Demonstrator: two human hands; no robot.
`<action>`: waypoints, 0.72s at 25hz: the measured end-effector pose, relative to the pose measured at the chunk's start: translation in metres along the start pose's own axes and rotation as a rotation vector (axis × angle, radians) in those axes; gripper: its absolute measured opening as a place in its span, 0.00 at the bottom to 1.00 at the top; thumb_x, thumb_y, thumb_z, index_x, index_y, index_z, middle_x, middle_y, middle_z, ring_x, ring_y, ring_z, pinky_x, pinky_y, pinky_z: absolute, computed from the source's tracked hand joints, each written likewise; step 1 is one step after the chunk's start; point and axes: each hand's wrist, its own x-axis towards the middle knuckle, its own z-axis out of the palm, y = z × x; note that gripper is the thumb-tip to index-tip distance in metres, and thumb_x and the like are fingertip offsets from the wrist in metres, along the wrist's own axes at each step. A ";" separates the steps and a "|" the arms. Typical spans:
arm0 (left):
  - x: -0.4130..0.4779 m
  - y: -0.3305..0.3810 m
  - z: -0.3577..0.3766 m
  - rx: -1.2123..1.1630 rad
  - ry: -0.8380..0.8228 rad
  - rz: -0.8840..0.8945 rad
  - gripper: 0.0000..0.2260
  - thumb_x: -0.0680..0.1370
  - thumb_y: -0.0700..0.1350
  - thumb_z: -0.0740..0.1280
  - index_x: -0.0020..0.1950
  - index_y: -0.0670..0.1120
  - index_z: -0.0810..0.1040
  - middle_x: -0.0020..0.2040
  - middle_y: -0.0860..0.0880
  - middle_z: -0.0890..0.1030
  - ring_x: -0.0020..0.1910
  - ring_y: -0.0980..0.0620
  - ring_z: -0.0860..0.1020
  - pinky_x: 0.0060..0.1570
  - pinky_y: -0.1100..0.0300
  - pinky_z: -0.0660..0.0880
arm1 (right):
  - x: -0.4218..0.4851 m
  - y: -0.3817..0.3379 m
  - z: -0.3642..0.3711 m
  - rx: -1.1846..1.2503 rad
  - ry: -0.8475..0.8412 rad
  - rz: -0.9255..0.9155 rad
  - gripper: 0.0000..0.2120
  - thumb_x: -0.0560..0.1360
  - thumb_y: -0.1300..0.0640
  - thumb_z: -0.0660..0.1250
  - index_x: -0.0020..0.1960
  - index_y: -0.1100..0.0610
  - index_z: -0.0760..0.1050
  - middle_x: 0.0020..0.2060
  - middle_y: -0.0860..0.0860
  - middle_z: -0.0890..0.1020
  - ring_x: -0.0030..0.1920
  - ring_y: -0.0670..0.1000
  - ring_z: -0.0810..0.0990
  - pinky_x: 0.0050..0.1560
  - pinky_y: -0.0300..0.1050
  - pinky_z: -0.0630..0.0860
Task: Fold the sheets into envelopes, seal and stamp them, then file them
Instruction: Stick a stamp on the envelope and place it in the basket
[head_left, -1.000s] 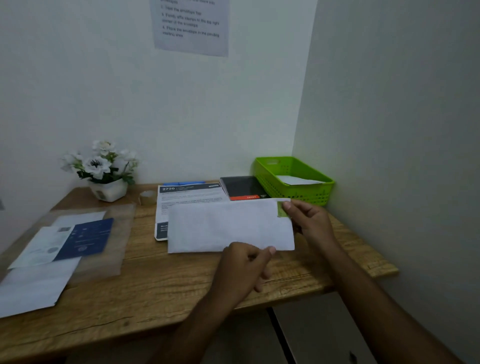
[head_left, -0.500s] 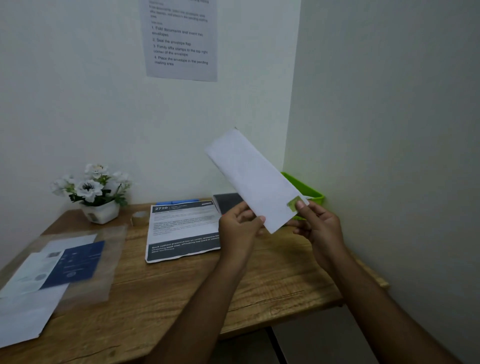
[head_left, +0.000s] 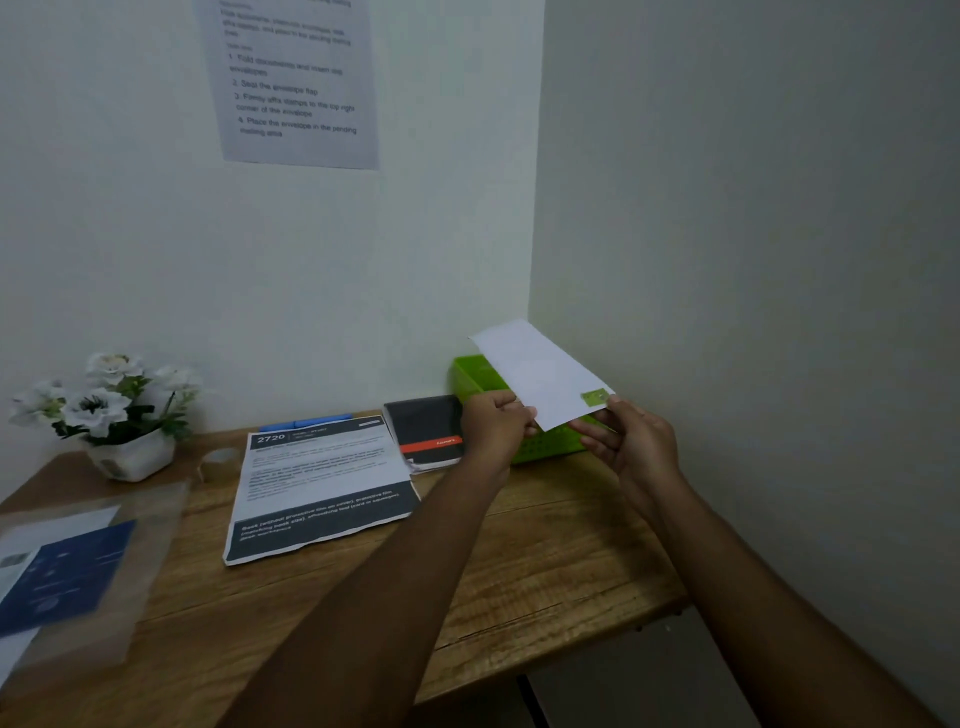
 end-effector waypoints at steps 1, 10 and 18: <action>0.004 -0.002 0.005 0.019 -0.002 -0.012 0.04 0.73 0.32 0.68 0.41 0.39 0.79 0.36 0.46 0.80 0.32 0.51 0.78 0.46 0.52 0.80 | 0.006 0.002 -0.003 -0.003 0.011 0.013 0.07 0.81 0.59 0.62 0.50 0.61 0.77 0.40 0.56 0.84 0.33 0.52 0.86 0.29 0.39 0.80; 0.027 -0.020 0.018 0.084 -0.044 -0.009 0.12 0.69 0.44 0.76 0.35 0.40 0.76 0.32 0.44 0.78 0.24 0.54 0.78 0.29 0.61 0.77 | 0.044 0.013 -0.001 -0.008 0.066 0.063 0.07 0.80 0.63 0.61 0.46 0.63 0.76 0.32 0.55 0.84 0.29 0.49 0.84 0.28 0.38 0.80; 0.046 -0.022 0.013 0.398 -0.035 0.079 0.07 0.74 0.41 0.71 0.43 0.37 0.79 0.28 0.44 0.78 0.15 0.57 0.73 0.17 0.66 0.70 | 0.053 0.024 0.006 -0.235 0.085 0.040 0.07 0.78 0.59 0.67 0.47 0.63 0.78 0.27 0.51 0.83 0.21 0.44 0.79 0.21 0.35 0.74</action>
